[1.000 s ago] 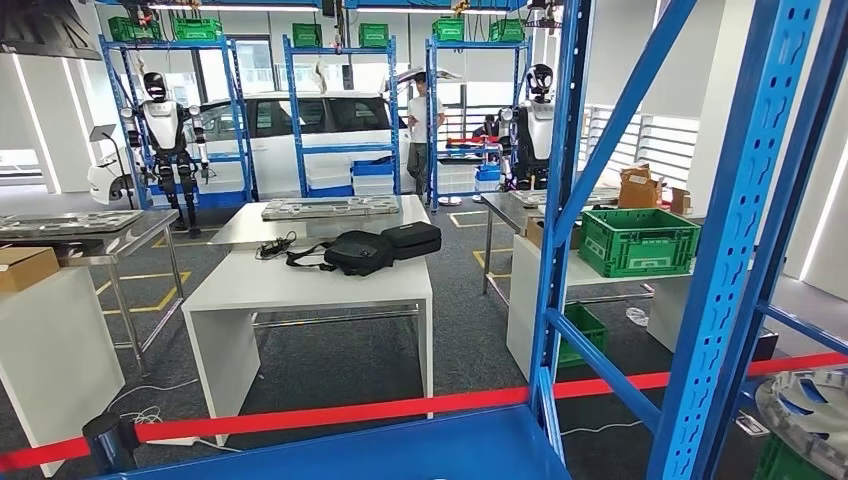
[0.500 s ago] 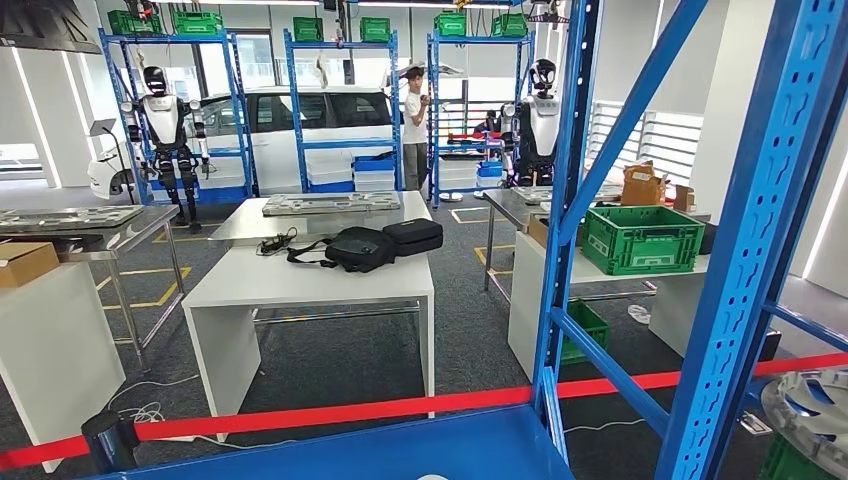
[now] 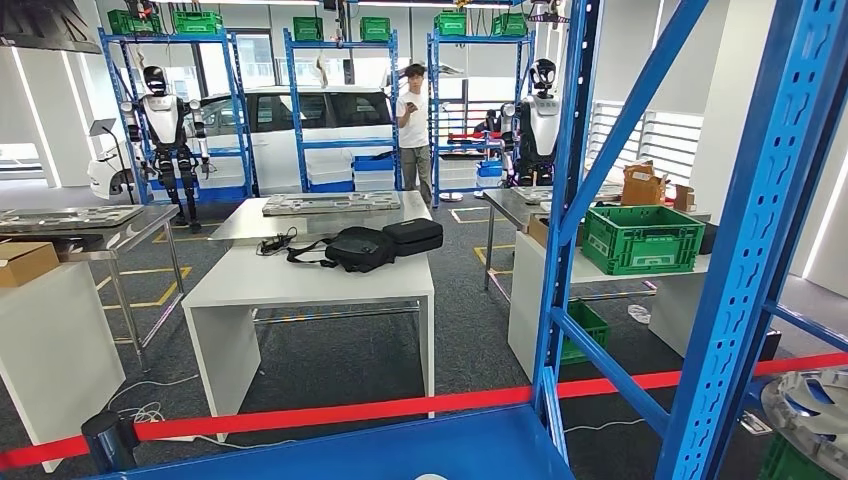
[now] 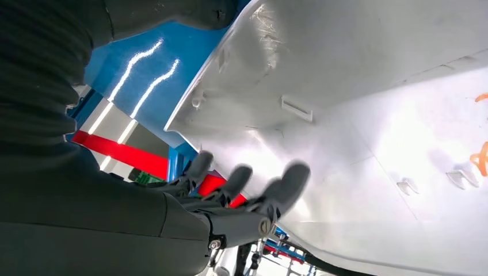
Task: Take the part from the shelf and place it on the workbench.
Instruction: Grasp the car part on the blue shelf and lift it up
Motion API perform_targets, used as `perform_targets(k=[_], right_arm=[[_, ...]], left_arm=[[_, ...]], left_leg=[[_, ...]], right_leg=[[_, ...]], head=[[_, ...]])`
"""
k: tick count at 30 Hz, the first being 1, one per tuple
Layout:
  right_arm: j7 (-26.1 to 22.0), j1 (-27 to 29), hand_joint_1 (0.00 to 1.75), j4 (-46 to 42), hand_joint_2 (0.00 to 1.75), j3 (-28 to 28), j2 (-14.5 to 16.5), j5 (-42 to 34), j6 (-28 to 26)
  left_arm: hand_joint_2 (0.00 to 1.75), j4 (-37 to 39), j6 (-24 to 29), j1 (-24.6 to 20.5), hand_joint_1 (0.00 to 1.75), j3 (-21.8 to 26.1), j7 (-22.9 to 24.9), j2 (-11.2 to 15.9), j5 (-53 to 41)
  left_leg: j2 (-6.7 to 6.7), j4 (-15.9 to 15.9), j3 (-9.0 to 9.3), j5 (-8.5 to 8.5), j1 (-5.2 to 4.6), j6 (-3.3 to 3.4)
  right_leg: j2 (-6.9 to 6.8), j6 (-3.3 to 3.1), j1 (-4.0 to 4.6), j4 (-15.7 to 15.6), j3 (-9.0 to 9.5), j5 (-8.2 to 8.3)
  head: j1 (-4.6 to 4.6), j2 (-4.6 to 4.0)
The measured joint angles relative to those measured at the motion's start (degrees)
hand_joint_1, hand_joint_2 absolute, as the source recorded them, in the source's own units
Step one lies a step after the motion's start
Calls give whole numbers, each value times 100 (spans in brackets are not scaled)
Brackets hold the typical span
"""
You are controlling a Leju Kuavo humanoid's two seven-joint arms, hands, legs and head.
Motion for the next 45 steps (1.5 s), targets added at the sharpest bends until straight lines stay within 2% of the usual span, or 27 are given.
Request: perform_targets(k=[41,45], right_arm=[[5,37,0,0,175,-13,-9,123,-17],[38,116,175,29,175,-19,-10,213,-30]], left_arm=[[0,0,0,-2,0,7,-13,0,-35],[0,0,0,-6,0,45,-46,1,-94]], left_leg=[[0,0,3,0,0,0],[0,0,-2,0,0,1]], right_leg=[[0,0,0,-5,4,0],[1,0,0,-5,4,0]], head=[[0,0],[0,0]])
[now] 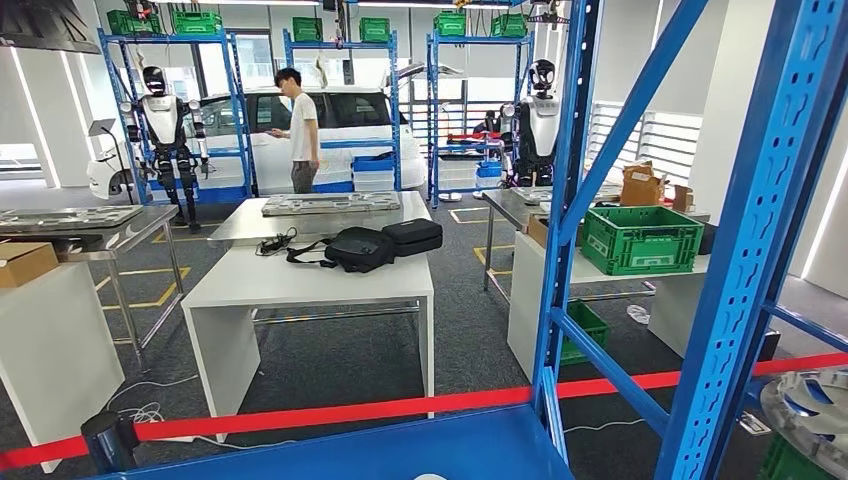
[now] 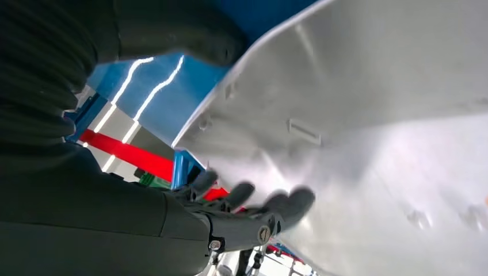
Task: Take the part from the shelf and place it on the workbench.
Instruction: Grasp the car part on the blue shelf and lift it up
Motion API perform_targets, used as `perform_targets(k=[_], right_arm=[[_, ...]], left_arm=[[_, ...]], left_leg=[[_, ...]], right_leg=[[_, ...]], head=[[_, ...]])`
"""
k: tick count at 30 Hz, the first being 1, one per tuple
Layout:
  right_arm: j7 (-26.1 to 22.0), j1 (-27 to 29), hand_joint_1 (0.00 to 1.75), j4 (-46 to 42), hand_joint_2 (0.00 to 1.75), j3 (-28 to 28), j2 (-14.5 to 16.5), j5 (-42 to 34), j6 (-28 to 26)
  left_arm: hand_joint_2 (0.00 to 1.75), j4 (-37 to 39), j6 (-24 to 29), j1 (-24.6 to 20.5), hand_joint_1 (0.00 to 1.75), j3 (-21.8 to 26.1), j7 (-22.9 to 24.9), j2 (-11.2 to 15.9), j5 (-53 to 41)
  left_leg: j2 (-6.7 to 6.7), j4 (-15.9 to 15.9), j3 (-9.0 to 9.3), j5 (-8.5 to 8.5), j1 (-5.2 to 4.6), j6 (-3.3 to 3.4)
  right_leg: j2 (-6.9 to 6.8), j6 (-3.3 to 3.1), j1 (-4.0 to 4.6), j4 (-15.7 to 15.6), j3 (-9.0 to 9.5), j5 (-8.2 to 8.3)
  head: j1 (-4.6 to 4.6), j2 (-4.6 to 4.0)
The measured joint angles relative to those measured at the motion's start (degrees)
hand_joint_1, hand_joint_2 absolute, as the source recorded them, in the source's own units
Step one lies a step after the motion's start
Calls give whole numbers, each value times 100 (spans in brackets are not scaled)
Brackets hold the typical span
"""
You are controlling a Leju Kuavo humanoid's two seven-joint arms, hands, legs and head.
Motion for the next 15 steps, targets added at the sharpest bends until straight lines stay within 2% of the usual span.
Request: perform_targets(k=[15], right_arm=[[-151,54,175,74,175,-74,-27,-22,-4]], left_arm=[[0,0,-11,-18,0,9,14,-1,-15]], left_leg=[[-14,-1,-1,-1,0,2]], right_leg=[[-10,5,0,0,9,-6]], head=[[0,0]])
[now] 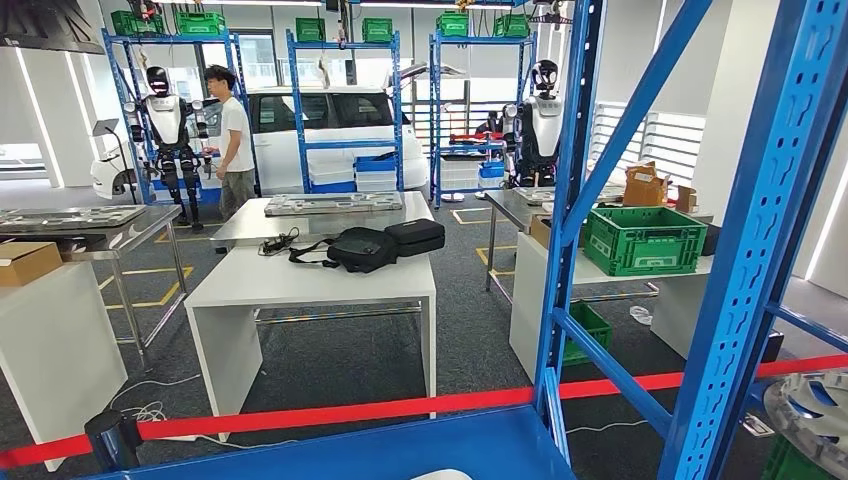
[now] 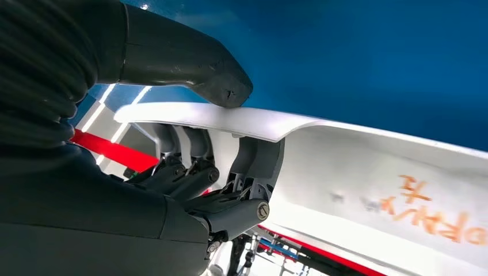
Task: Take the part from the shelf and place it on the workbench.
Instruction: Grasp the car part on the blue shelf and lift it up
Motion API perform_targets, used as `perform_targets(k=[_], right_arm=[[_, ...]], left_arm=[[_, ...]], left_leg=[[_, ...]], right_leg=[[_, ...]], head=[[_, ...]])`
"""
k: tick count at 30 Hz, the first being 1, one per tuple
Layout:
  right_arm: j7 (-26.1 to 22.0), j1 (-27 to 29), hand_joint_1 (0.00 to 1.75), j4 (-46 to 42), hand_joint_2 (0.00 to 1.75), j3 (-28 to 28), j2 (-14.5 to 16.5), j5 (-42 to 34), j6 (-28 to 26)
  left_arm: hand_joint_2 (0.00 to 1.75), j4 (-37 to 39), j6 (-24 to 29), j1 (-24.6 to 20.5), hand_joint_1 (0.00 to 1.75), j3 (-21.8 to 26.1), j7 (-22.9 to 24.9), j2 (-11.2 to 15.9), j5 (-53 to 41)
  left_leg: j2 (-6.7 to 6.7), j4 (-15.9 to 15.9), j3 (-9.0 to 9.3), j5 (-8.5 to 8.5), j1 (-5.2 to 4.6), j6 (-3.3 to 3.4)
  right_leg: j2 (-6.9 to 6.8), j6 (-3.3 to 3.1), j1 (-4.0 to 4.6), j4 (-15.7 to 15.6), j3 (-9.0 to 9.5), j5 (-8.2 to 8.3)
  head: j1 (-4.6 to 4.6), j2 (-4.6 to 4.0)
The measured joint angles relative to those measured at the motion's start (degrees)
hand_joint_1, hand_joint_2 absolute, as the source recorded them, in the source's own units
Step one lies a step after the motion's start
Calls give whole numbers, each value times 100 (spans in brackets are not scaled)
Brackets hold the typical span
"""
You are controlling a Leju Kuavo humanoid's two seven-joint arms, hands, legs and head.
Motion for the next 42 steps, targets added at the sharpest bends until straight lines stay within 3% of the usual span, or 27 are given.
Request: perform_targets(k=[13,17,34,36,42], right_arm=[[-36,3,175,4,175,-19,0,0,1],[-36,10,175,10,175,-43,0,0,-19],[-2,57,175,43,175,-101,-2,-6,-171],[83,77,175,52,175,-127,8,-53,-468],[176,98,175,-214,175,-554,45,-297,-2069]], left_arm=[[0,0,26,-1,0,52,-26,0,-1],[175,0,206,0,0,75,-101,0,5],[175,0,469,-5,0,193,-203,-12,52],[175,0,485,-6,0,213,-122,-20,72],[175,2,487,32,0,303,-59,-43,146]], left_leg=[[1,0,9,-8,0,10],[1,0,12,-8,0,10],[1,0,15,-8,-1,10],[-2,0,-4,-8,0,11],[-11,1,-56,-4,0,9]], right_leg=[[0,7,-3,-1,9,-4],[1,7,-2,-2,8,-5],[1,7,-2,-2,10,-4],[-3,7,-3,-2,11,-5],[-9,8,-6,0,-19,-1]], head=[[0,0],[0,0],[0,0],[0,0],[2,0]])
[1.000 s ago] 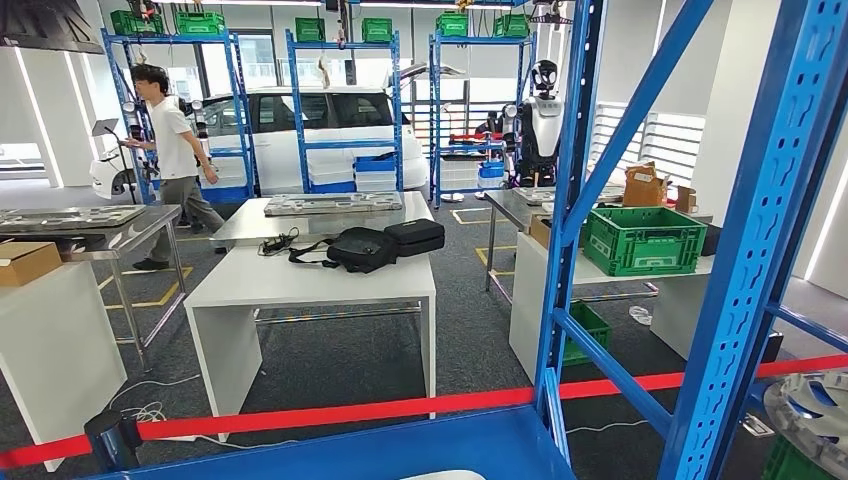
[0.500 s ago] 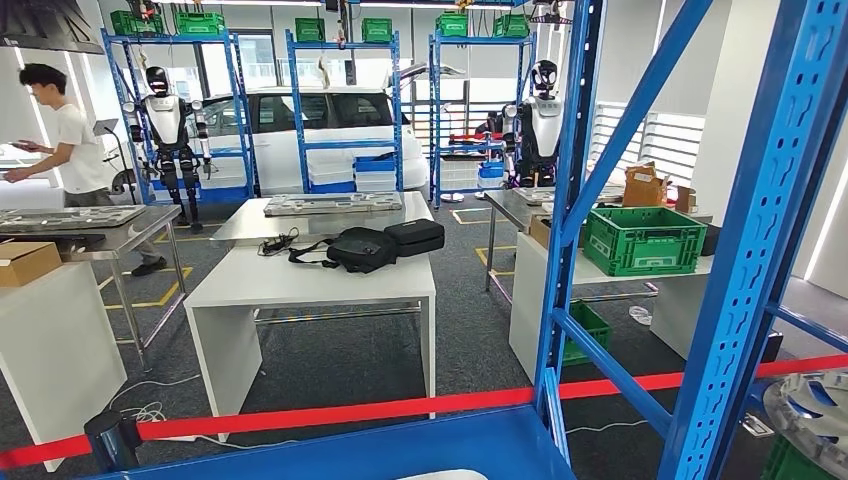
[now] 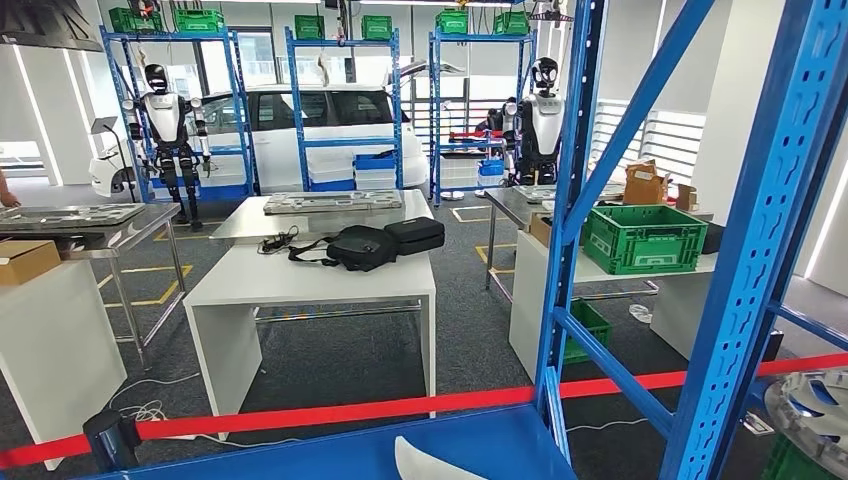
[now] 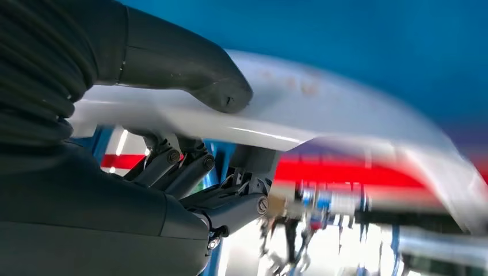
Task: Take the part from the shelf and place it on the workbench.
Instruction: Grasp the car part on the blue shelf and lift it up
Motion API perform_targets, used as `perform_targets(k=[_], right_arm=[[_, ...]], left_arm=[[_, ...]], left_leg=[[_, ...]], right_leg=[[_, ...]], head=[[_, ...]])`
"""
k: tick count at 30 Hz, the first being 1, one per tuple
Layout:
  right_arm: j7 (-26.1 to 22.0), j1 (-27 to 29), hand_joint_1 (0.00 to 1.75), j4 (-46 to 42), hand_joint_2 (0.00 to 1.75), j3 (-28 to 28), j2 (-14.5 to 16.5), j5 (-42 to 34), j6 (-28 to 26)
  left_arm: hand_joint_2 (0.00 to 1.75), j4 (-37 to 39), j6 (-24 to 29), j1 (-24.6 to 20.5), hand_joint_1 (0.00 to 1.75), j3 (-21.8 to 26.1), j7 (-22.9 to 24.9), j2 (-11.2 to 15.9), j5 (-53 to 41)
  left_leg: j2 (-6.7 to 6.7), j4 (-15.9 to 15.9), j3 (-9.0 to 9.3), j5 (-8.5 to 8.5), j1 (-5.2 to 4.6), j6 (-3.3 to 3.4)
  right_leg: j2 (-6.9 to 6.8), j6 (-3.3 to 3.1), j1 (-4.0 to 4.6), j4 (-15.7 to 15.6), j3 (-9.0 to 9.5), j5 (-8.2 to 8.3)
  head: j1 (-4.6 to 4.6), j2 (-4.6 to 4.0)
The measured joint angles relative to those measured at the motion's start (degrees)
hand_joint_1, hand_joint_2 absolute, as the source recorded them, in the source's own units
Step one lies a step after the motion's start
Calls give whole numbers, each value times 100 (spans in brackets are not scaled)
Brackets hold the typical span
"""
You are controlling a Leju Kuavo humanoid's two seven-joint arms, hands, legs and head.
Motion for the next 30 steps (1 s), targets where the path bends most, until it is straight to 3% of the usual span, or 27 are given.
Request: perform_targets(k=[3,5,9,12,17,20,22,25,26,27,28,30], right_arm=[[-204,-13,175,-744,175,-316,-25,-132,-713],[-392,-52,175,-1514,175,-535,-79,-332,-800],[-845,-95,175,-3213,175,-862,-237,-1156,-162],[-964,-167,175,-4006,175,-951,-258,-1406,202],[-1213,-259,175,-4554,175,-936,-237,-1267,224],[-1264,-289,175,-4679,175,-915,-198,-1213,245],[-1270,-310,175,-4706,175,-890,-167,-1212,276],[-1271,-287,175,-4709,175,-815,-149,-1213,313],[-1279,-261,175,-4709,175,-793,-148,-1216,330],[-1298,-231,175,-4709,175,-774,-148,-1220,350],[-1327,-198,175,-4719,175,-755,-149,-1223,377],[-1392,-115,175,-4785,175,-703,-151,-1222,459]], left_arm=[[175,1,-1,11,0,27,-45,-20,1],[175,2,-11,16,0,29,-62,-36,-20],[175,5,-75,16,0,45,-10,-79,-30],[175,9,-83,22,0,87,88,-110,-8],[175,14,-74,68,0,169,188,-149,41],[175,22,-74,86,0,209,212,-179,81],[175,27,-74,102,0,240,213,-209,91],[175,29,-73,160,0,287,204,-224,97],[175,30,-75,180,0,297,207,-226,90],[175,32,-79,195,0,305,216,-230,79],[175,34,-86,204,0,309,235,-233,61],[175,37,-102,214,0,310,278,-235,33]], left_leg=[[1,3,7,8,-1,-6],[-3,4,1,12,-1,-8],[-9,1,-12,7,-1,-9],[-8,8,-18,-1,-6,0],[-14,30,-49,-8,-28,38],[-7,-2,-46,54,-23,101],[11,-75,-34,134,19,144],[32,-86,-90,183,43,160],[35,-65,-117,186,47,156],[36,-38,-146,187,54,149],[35,-4,-172,184,67,137],[28,71,-222,164,96,85]], right_leg=[[2,0,1,2,-33,6],[1,-1,3,2,-49,7],[0,-6,6,2,-57,1],[0,1,-2,-4,-58,1],[-6,42,-27,-10,-56,16],[-4,106,-43,-13,-61,41],[-12,155,-36,172,-148,-118],[-29,226,-75,1168,-569,-667],[-35,245,-96,1452,-685,-751],[-42,263,-115,1564,-724,-731],[-52,278,-132,1434,-646,-599],[-73,307,-159,735,-269,-282]], head=[[-1,0],[-2,0],[-2,0],[-2,0],[-2,0],[-4,0],[3,0],[15,0],[16,0],[16,0],[17,0],[18,0]])
